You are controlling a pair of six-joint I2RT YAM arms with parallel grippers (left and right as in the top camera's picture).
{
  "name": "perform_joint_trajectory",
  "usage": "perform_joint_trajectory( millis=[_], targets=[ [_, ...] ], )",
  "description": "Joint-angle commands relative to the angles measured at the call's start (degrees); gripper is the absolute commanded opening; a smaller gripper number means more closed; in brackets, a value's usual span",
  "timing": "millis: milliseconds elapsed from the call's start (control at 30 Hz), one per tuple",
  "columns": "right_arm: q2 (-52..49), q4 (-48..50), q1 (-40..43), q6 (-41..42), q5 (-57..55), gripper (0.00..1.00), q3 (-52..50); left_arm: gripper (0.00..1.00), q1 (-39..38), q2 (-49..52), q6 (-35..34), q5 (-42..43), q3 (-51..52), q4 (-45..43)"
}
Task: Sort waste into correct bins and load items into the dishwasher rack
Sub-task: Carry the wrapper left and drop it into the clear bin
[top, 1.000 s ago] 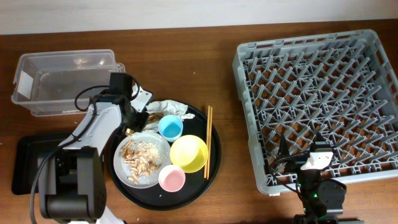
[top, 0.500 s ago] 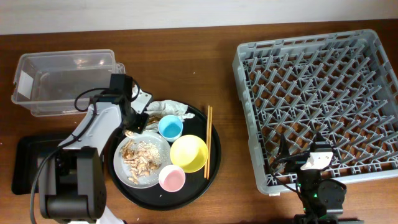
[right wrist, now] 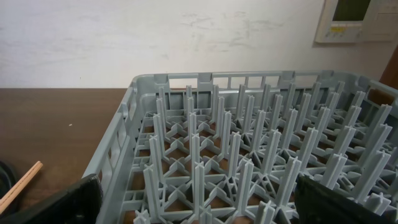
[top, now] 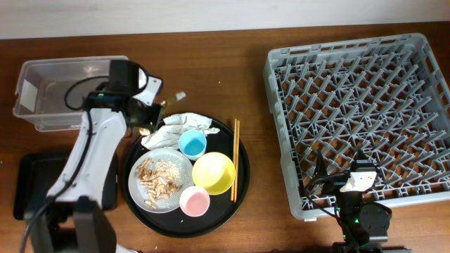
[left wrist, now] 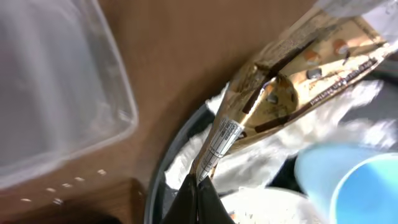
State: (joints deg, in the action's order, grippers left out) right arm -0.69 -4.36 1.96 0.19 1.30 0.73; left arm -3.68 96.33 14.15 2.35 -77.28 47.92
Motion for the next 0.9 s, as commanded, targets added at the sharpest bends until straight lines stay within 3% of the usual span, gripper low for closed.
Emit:
perform_joint_trajectory(
  millis=[0, 267, 367, 600, 767, 800, 867],
  targets=[
    [0.4, -0.2, 0.3, 0.3, -0.5, 0.99, -0.4, 0.00, 0.2, -5.2, -6.3, -0.2, -2.0, -3.6],
    [0.4, -0.2, 0.3, 0.3, -0.5, 0.99, -0.4, 0.00, 7.2, -5.8, -37.1, -1.2, -1.9, -15.4],
    [0.4, -0.2, 0.3, 0.3, -0.5, 0.99, -0.4, 0.00, 10.2, -4.4, -39.8, -3.7, -1.9, -17.5],
    [0.4, -0.2, 0.3, 0.3, -0.5, 0.99, -0.4, 0.02, 15.9, 0.5, -54.3, -6.3, -1.9, -19.1],
    [0.4, -0.2, 0.3, 0.3, -0.5, 0.99, -0.4, 0.20, 16.2, 1.3, -57.0, -6.3, -1.9, -22.8],
    [0.4, -0.2, 0.3, 0.3, -0.5, 0.99, -0.4, 0.29, 16.2, 1.3, -57.0, -6.2, -1.9, -23.5],
    [0.4, -0.2, 0.3, 0.3, -0.5, 0.99, -0.4, 0.83, 16.2, 1.3, -57.0, -6.2, -1.9, -24.3]
  ],
)
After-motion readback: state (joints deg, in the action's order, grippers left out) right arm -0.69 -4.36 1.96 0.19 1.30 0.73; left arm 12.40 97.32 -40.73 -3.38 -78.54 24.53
